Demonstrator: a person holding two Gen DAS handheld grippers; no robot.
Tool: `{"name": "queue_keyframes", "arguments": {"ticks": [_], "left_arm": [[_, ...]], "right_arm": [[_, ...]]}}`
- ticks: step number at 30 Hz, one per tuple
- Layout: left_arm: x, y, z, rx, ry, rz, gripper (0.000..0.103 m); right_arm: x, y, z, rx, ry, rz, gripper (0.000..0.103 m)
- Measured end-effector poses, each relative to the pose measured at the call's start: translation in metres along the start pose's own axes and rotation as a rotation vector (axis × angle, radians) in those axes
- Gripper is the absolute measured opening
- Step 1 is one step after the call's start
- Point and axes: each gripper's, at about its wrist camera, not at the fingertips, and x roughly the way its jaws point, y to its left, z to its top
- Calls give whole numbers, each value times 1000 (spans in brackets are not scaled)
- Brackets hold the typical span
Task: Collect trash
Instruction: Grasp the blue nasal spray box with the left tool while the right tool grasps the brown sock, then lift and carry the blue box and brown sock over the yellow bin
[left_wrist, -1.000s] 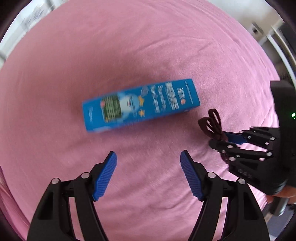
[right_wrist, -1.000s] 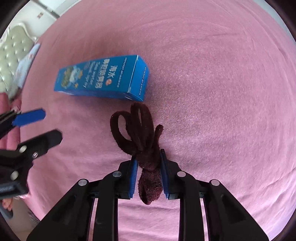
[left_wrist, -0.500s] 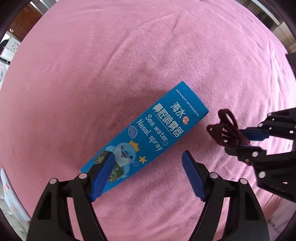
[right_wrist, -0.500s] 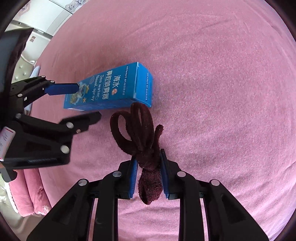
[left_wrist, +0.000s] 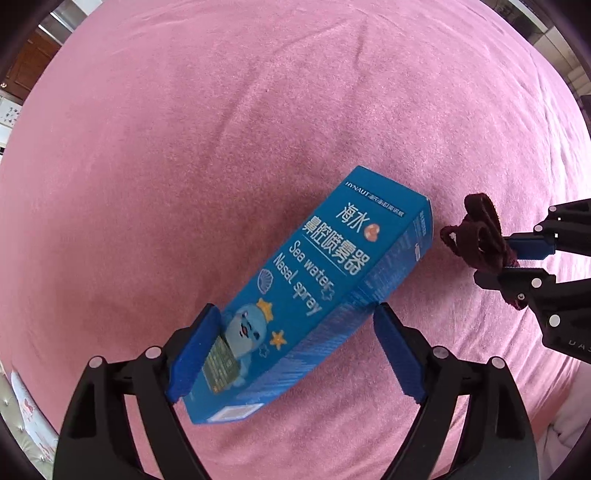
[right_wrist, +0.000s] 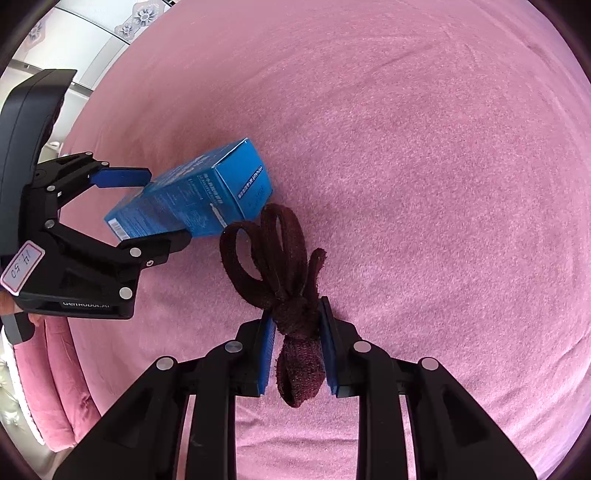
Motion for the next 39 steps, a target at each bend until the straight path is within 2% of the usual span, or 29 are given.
{"name": "queue_keyframes", "arguments": {"ticks": [1, 3, 5, 6, 10, 14, 17, 20, 30, 34, 39], "left_arm": [[2, 1, 2, 12, 4, -4, 88], [10, 2, 7, 19, 25, -19, 84], [30, 4, 16, 28, 63, -9, 73], [37, 5, 20, 27, 70, -13, 71], [45, 11, 20, -18, 44, -39, 69], [43, 22, 1, -70, 19, -59, 57], [40, 32, -2, -113, 14, -64, 52], [35, 43, -11, -154, 6, -74, 51], [33, 35, -43, -329, -26, -126, 50], [25, 20, -65, -405, -51, -186, 50], [13, -10, -94, -460, -74, -218, 50]], "right_arm": [[1, -1, 1, 2, -2, 1, 23], [-6, -7, -5, 6, -2, 5, 23], [-3, -7, -2, 10, -1, 6, 23], [-1, -5, -1, 11, -1, 6, 23], [1, -8, -1, 11, 1, 7, 23], [8, 7, -5, 11, 4, 2, 23], [8, 11, -5, 11, 2, 4, 23], [3, 12, -3, 6, -2, 8, 23], [-29, 6, -8, -4, -30, 13, 23], [-43, 3, -26, -7, -41, 15, 23], [-60, 0, -57, -10, -42, 21, 23]]}}
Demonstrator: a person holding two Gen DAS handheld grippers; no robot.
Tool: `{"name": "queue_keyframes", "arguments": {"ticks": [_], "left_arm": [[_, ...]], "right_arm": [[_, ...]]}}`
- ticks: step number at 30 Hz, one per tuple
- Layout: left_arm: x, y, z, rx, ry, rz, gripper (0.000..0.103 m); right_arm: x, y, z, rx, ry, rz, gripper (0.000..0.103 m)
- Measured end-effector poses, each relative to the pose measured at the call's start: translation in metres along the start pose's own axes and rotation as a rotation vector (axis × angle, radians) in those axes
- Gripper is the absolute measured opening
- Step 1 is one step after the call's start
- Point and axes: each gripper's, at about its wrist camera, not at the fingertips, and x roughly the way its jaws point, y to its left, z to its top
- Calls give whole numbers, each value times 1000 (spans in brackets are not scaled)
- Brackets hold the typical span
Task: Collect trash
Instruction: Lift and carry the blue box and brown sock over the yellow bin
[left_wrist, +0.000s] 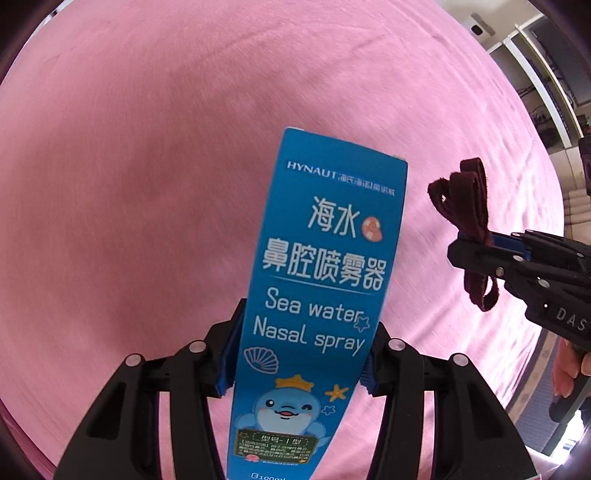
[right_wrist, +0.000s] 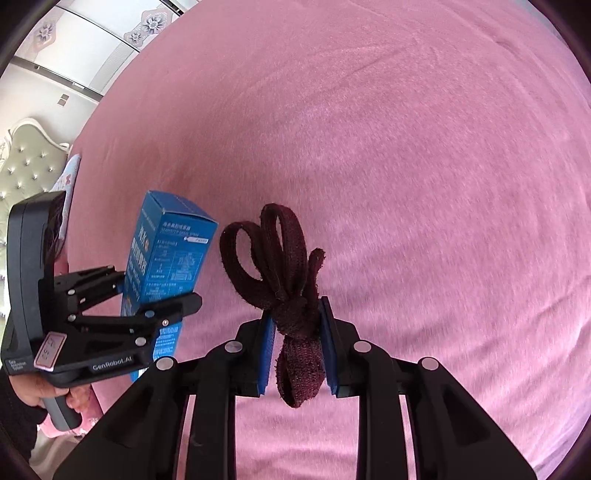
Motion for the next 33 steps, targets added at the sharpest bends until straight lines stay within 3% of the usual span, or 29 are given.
{"name": "queue_keyframes", "arguments": {"ticks": [12, 18, 29, 33], "left_arm": [[-31, -49, -100, -140, -36, -76, 50], [-28, -85, -146, -192, -32, -103, 50], [-5, -224, -199, 39, 52, -108, 50], [11, -270, -192, 108, 82, -119, 50]], "right_arm": [[-56, -14, -131, 14, -13, 8, 23], [-89, -34, -190, 55, -37, -9, 23], [-144, -127, -304, 233, -78, -52, 23], [-165, -170, -340, 309, -95, -68, 23]]}}
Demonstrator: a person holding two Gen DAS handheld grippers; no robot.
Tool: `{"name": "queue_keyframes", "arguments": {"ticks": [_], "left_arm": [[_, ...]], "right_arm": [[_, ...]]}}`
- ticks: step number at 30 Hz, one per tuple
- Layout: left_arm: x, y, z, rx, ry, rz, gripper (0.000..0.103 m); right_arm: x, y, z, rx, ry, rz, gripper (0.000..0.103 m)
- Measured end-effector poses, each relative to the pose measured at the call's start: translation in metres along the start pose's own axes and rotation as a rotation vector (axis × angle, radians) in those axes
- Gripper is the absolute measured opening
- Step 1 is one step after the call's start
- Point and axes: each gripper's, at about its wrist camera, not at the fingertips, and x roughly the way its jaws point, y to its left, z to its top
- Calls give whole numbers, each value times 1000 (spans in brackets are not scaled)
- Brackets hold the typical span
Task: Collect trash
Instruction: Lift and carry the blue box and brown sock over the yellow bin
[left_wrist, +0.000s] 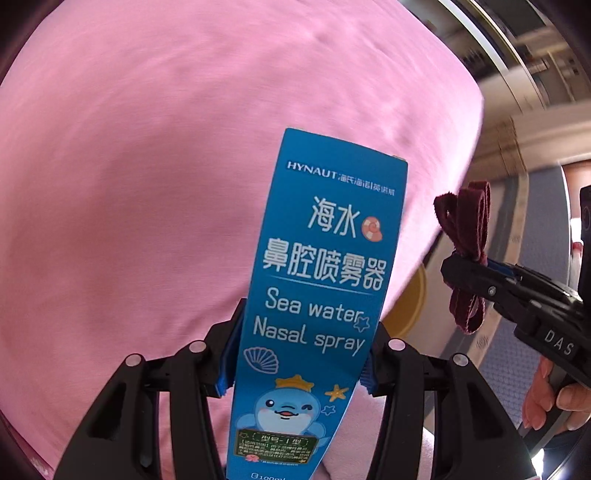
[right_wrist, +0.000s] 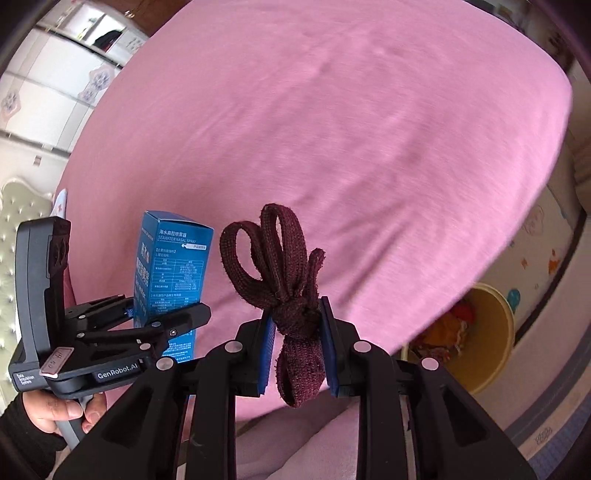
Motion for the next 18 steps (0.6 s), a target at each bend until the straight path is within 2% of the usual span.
{"name": "queue_keyframes", "arguments": {"ticks": [3, 6, 7, 11, 15, 18], "left_arm": [[23, -57, 3, 74, 39, -7, 50], [45, -108, -16, 138, 77, -21, 50], [42, -135, -40, 162, 88, -21, 50], [74, -217, -65, 275, 143, -19, 51], [116, -263, -79, 323, 212, -24, 51], [135, -282, -89, 345, 246, -22, 51]], "right_arm": [[-14, -44, -14, 60, -9, -17, 23], [-27, -83, -32, 134, -19, -41, 23], [-32, -103, -43, 170, -21, -44, 23], [-34, -157, -68, 295, -19, -52, 23], [-30, -207, -98, 387, -2, -58, 23], [-26, -238, -118, 444, 7, -56, 23]]}}
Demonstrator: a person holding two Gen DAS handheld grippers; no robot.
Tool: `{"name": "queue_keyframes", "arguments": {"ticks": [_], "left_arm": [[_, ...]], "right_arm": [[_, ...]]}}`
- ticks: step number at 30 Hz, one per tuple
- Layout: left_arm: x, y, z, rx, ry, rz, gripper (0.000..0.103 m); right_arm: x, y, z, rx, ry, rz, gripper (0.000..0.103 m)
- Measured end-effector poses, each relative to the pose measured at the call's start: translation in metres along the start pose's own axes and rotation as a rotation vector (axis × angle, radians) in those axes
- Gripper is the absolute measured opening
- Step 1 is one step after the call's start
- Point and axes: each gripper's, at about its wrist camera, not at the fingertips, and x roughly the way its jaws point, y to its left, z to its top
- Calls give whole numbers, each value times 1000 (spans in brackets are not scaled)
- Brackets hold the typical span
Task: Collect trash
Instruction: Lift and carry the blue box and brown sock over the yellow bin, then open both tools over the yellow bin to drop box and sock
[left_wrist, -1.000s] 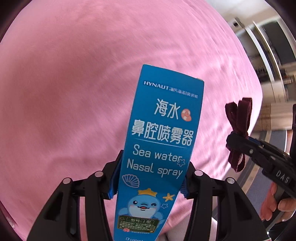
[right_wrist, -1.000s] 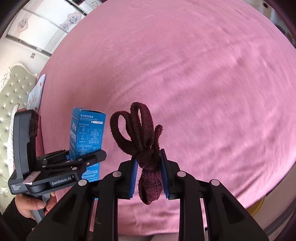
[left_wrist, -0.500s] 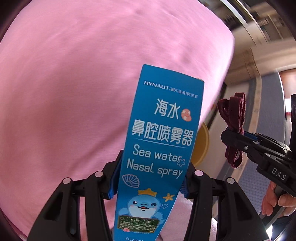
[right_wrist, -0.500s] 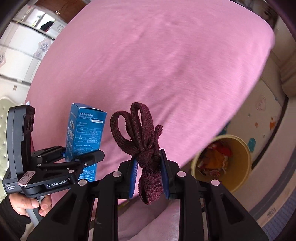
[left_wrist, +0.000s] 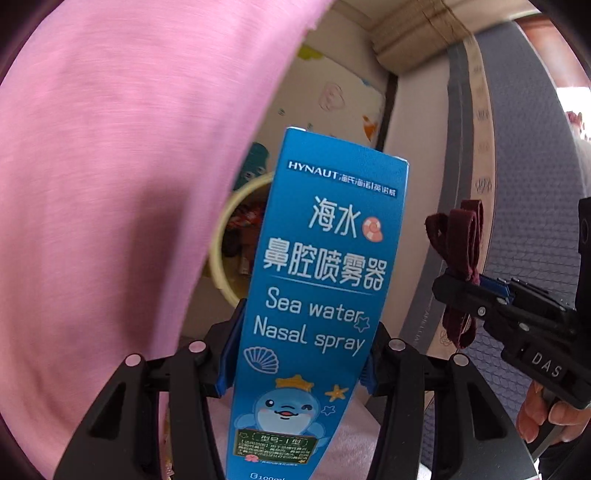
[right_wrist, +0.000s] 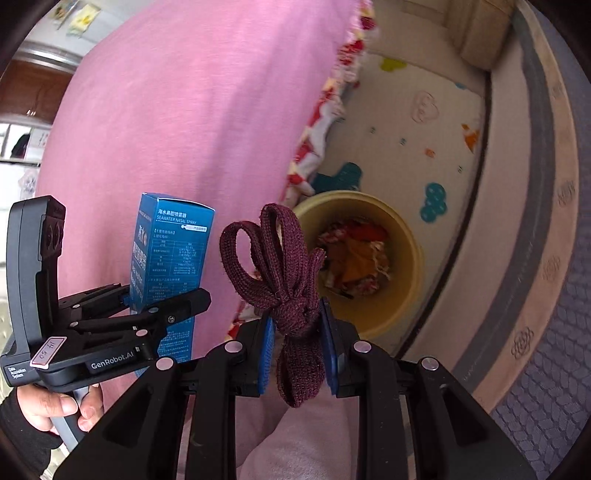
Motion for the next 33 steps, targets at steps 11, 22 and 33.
{"name": "queue_keyframes", "arguments": {"ticks": [11, 22, 33], "left_arm": [[74, -58, 43, 18, 93, 24, 51], [95, -57, 36, -22, 126, 86, 81], [77, -55, 37, -39, 81, 64, 81]], "right_arm": [[26, -74, 0, 136, 33, 71, 37], [37, -97, -15, 170, 72, 74, 43], [25, -80, -5, 133, 45, 52, 43]]}}
